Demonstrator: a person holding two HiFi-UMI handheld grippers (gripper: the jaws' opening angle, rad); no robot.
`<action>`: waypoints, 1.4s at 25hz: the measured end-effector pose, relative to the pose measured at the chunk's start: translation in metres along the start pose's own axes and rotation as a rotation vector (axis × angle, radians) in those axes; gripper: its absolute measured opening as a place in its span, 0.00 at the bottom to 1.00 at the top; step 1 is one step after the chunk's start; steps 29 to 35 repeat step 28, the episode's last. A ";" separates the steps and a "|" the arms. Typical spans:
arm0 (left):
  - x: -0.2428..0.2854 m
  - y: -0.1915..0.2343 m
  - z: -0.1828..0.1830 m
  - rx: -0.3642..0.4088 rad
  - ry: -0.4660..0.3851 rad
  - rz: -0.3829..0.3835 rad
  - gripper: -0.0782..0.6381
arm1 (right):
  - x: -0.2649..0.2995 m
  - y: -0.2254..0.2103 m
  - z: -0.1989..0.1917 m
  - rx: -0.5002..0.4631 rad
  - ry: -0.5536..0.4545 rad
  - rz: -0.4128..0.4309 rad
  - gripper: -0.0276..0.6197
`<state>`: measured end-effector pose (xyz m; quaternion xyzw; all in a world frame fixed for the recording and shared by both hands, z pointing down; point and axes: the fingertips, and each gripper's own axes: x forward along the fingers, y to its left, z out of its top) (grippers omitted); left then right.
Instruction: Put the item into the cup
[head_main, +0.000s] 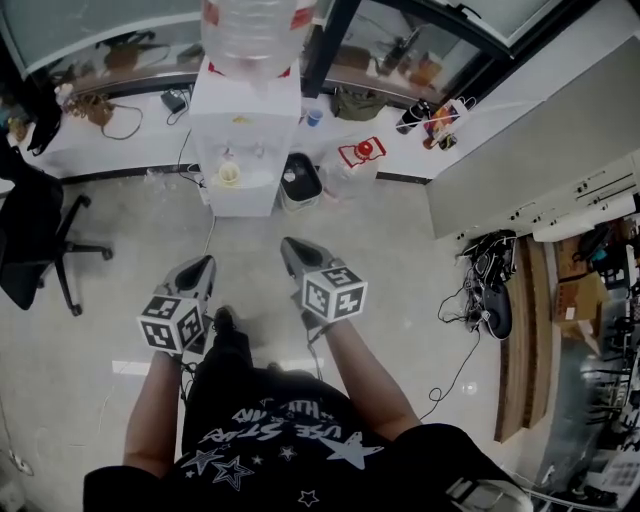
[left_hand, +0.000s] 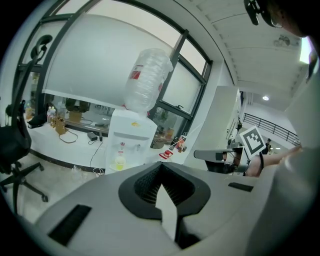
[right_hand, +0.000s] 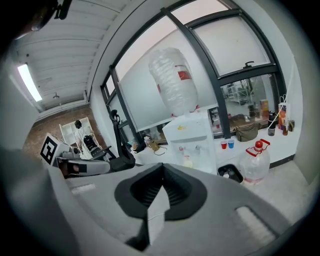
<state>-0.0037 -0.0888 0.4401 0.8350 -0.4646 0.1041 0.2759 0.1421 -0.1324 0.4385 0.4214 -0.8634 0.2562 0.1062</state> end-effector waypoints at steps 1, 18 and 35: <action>-0.002 -0.008 -0.004 0.001 -0.004 0.002 0.11 | -0.009 -0.001 -0.003 -0.001 -0.002 0.004 0.04; -0.068 -0.121 -0.064 0.005 -0.075 0.034 0.11 | -0.134 0.024 -0.062 -0.038 -0.003 0.076 0.04; -0.099 -0.154 -0.072 0.041 -0.101 0.050 0.11 | -0.172 0.029 -0.084 -0.016 -0.010 0.068 0.04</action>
